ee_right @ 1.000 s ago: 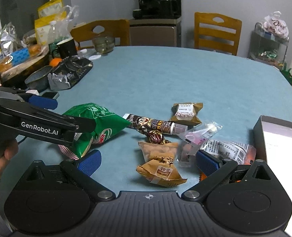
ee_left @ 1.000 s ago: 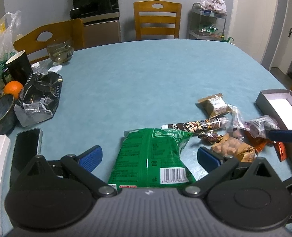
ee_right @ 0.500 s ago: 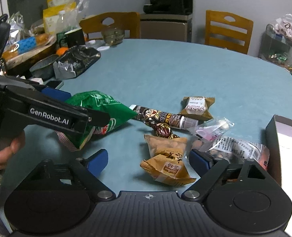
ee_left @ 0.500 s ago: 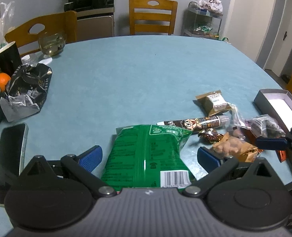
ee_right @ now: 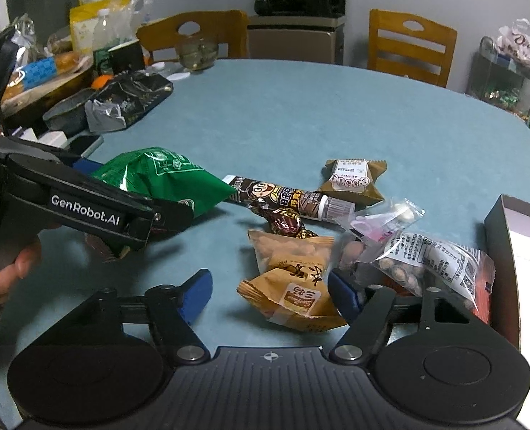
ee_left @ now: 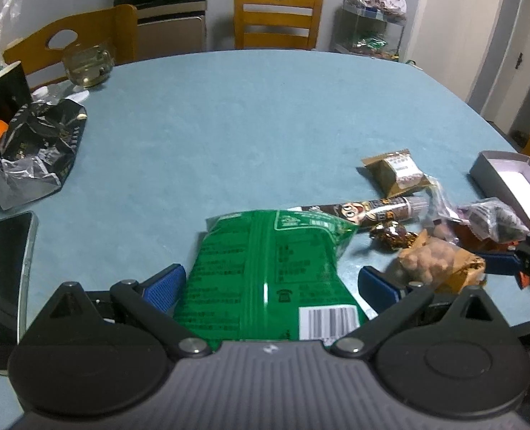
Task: Organize snacks
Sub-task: 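Close left tool on green chip bag while right tool grasps tan pastry pack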
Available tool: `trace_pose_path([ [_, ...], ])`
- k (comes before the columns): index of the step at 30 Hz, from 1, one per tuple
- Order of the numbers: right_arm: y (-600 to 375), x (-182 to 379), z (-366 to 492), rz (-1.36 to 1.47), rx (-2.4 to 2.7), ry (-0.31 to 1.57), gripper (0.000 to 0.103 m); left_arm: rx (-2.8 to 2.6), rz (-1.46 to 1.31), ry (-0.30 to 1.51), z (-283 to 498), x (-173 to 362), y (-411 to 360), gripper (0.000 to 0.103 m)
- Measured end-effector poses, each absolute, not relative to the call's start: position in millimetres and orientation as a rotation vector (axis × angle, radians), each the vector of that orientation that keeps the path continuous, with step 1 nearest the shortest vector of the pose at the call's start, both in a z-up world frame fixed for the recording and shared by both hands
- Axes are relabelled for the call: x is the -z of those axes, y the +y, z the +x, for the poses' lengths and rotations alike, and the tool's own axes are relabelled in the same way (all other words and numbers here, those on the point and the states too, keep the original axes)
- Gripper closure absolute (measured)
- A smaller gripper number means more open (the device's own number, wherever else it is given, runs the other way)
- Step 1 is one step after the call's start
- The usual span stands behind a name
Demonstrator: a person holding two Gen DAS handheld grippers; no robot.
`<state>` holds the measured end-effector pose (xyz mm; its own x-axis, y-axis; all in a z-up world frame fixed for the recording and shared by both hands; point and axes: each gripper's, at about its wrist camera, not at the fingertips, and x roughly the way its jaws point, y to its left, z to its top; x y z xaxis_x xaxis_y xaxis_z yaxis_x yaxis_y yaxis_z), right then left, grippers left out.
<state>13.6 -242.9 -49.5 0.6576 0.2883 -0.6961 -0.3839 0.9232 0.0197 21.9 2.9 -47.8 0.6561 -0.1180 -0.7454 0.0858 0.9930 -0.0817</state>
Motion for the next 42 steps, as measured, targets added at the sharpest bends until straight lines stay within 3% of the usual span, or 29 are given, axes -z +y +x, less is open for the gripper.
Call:
trace_pose_path([
  [12, -245, 57, 13, -0.150, -0.347, 0.720, 0.050, 0.105, -0.017, 0.826, 20, 55, 1, 0.000],
  [42, -249, 61, 4, -0.105, -0.352, 0.663, 0.052, 0.097, -0.070, 0.791, 10, 71, 8, 0.002],
])
